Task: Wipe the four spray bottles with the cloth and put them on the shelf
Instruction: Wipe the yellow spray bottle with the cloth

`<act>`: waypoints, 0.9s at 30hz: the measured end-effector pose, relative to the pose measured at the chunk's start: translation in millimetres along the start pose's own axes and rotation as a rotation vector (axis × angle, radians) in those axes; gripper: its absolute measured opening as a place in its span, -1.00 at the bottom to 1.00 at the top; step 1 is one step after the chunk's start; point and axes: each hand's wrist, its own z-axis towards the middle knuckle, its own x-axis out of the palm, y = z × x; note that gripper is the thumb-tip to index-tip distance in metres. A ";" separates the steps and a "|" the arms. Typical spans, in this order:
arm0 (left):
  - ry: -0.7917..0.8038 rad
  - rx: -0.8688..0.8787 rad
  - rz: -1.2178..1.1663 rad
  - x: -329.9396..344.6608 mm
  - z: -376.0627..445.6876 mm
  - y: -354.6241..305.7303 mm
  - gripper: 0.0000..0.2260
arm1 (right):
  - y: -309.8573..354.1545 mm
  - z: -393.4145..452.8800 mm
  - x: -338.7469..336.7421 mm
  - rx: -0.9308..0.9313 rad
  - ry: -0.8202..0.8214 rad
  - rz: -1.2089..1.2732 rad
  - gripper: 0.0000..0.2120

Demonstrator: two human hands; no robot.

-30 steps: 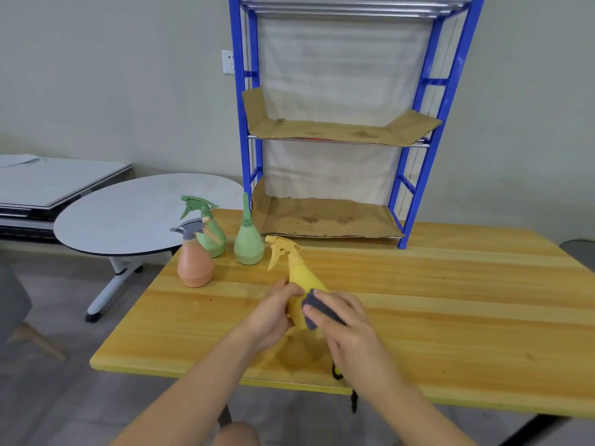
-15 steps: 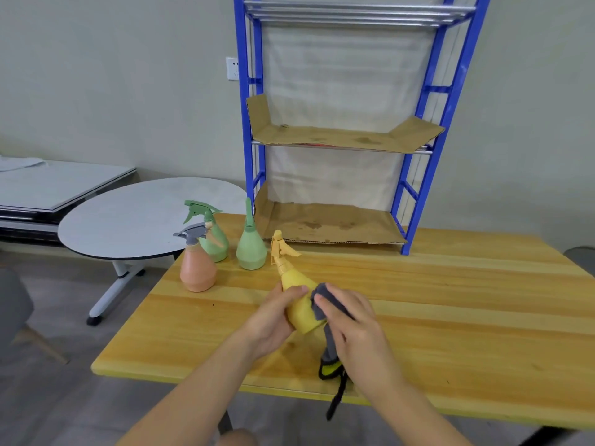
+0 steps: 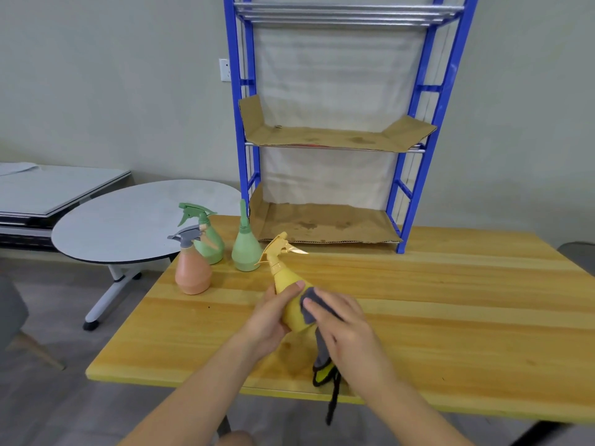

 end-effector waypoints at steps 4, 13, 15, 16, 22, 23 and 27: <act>0.052 -0.062 -0.038 0.3 -3.0 -3.9 -0.74 | 5.2 2.6 -3.5 -0.003 0.013 0.016 -0.57; -0.055 0.060 0.133 11.0 -3.1 -1.3 -0.62 | 5.0 -2.2 -2.7 -0.134 0.056 -0.014 -0.58; -0.037 0.027 0.063 10.9 -1.7 -1.1 -0.65 | -1.1 0.8 -4.9 -0.071 0.002 -0.009 -0.56; -0.025 0.002 0.021 11.6 -1.0 -1.3 -0.66 | -5.6 3.4 -7.6 -0.006 -0.047 0.007 -0.57; -0.105 0.031 0.124 19.3 -5.2 -5.4 -0.62 | -3.2 -10.6 -2.1 -0.124 0.056 -0.064 -0.52; -0.117 0.040 0.115 20.5 -5.7 -6.1 -0.62 | -3.1 -15.7 -0.3 -0.156 0.082 -0.076 -0.50; -0.147 -0.078 -0.039 25.4 -7.4 -12.4 -0.64 | -4.1 -19.8 -5.3 -0.151 0.043 -0.059 -0.47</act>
